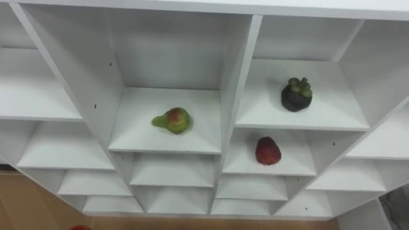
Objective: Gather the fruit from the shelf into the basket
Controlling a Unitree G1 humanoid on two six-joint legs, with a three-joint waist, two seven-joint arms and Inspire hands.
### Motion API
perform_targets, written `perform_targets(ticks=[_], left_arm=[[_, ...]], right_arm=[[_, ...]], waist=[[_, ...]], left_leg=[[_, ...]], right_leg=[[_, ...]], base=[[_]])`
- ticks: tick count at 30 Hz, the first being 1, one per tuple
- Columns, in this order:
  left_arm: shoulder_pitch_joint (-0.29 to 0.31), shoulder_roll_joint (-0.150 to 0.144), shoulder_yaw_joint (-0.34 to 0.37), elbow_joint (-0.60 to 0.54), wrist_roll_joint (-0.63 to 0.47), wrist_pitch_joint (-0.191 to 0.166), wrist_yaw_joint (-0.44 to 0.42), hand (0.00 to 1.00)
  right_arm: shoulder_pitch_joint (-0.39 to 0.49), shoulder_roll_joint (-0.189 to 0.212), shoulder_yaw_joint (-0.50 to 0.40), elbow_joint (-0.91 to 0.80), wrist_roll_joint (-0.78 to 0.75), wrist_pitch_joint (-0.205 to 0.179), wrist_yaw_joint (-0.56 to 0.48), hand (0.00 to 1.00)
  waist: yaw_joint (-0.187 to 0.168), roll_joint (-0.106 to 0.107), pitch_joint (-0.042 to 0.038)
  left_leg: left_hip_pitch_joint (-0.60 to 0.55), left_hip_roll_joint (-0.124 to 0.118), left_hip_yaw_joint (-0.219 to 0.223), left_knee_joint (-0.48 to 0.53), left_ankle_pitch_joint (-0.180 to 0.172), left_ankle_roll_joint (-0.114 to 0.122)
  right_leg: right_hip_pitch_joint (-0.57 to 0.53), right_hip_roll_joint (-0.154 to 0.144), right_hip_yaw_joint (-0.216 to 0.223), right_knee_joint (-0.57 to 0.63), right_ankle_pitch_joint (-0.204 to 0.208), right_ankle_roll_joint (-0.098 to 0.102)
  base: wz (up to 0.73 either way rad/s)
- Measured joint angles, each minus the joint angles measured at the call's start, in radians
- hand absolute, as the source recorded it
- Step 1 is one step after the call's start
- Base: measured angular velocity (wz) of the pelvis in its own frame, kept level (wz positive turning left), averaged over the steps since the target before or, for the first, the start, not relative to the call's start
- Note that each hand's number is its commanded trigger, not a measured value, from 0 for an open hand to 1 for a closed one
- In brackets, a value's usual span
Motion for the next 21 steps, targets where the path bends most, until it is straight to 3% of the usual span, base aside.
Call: perform_targets(ticks=[4,9,14,21], left_arm=[[0.001,-0.003,0.000,-0.013,-0.016,-0.029,-0.001,1.00],[0.018,-0.002,-0.018,-0.096,-0.017,-0.049,-0.006,1.00],[0.019,-0.004,-0.030,-0.096,-0.017,-0.075,-0.009,1.00],[0.038,0.004,-0.028,-0.095,-0.018,-0.080,-0.020,1.00]], right_arm=[[0.004,0.006,0.000,-0.076,0.000,-0.016,0.002,0.00],[0.088,0.008,0.004,-0.376,-0.001,-0.023,0.015,0.00],[0.134,0.009,0.012,-0.514,-0.001,-0.034,0.024,0.00],[0.219,0.007,0.014,-0.724,-0.010,-0.064,0.023,0.00]], waist=[[0.002,-0.003,-0.0023],[-0.003,0.004,-0.0046],[-0.005,0.007,-0.0053],[-0.005,0.007,-0.0062]], left_leg=[[0.006,0.000,0.008,-0.001,0.000,0.000],[0.007,0.001,0.008,-0.001,0.000,0.000],[0.010,0.001,0.008,-0.006,0.001,0.002],[0.006,0.001,0.009,-0.008,0.002,0.003]], right_leg=[[0.001,0.001,0.008,0.000,0.002,0.000],[0.001,0.002,0.011,0.000,0.006,-0.001],[0.002,0.004,0.013,-0.001,0.009,-0.001],[-0.006,0.004,0.016,0.000,0.014,-0.002]], base=[[-0.06],[0.00],[0.00],[0.00]])
